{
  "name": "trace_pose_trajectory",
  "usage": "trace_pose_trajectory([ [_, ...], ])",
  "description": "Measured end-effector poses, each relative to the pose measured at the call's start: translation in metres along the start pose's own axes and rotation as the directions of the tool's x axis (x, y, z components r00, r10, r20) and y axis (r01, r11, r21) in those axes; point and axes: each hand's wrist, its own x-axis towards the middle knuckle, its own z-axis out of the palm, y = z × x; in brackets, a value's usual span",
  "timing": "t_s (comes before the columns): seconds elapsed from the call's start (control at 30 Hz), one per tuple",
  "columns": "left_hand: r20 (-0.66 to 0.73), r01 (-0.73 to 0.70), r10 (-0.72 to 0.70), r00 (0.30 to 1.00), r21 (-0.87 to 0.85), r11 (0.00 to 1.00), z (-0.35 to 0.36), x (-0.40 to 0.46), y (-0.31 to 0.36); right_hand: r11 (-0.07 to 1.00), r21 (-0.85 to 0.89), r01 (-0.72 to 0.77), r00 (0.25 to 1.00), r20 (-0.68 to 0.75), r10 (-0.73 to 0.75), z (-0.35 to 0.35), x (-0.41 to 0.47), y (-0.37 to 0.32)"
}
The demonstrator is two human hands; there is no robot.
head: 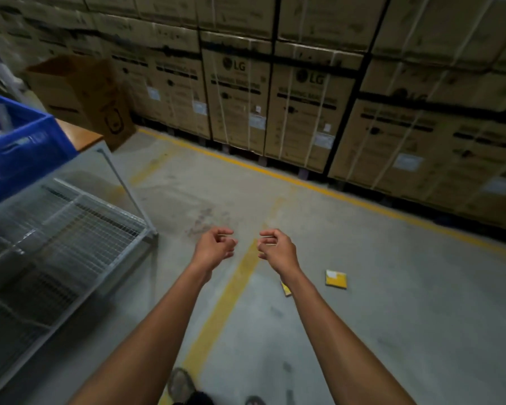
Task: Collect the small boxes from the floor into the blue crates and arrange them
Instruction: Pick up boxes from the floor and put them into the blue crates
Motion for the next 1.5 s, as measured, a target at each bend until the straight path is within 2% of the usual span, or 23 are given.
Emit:
trace_pose_trajectory([
  [0.27, 0.07, -0.102, 0.098, 0.993, 0.061, 0.993, 0.082, -0.078, -0.012, 0.998, 0.051, 0.042, 0.982, -0.184, -0.031, -0.099, -0.093, 0.026],
  [0.43, 0.155, -0.165, 0.15, 0.976, 0.088, 0.982, 0.115, -0.124, -0.031, 0.996, 0.007, 0.084, 0.952, -0.297, -0.078, -0.141, -0.152, 0.042],
  [0.6, 0.168, -0.121, 0.111, 0.98, 0.045, 0.992, 0.147, -0.174, -0.054, 0.998, -0.031, 0.052, 0.925, -0.375, -0.059, -0.185, -0.207, 0.07],
  [0.8, 0.168, -0.104, 0.087, 0.982, 0.092, 0.99, 0.197, -0.228, -0.071, 0.999, -0.01, 0.033, 0.893, -0.449, -0.034, -0.251, -0.256, 0.094],
  [0.97, 0.19, -0.133, 0.106, 0.976, 0.136, 0.982, 0.252, -0.259, -0.075, 1.0, 0.001, 0.027, 0.915, -0.404, -0.024, -0.307, -0.272, 0.108],
  [1.13, 0.116, -0.13, 0.112, 0.987, 0.163, 0.978, 0.317, -0.277, -0.07, 0.999, -0.041, 0.026, 0.946, -0.322, -0.038, -0.374, -0.266, 0.116],
  [1.3, 0.107, -0.108, 0.092, 0.99, 0.152, 0.983, 0.377, -0.283, -0.073, 0.996, -0.075, 0.051, 0.964, -0.257, -0.068, -0.44, -0.249, 0.118],
  [1.5, 0.061, -0.106, 0.096, 0.994, 0.188, 0.976, 0.423, -0.277, -0.08, 0.993, -0.106, 0.058, 0.978, -0.193, -0.078, -0.488, -0.219, 0.124],
])
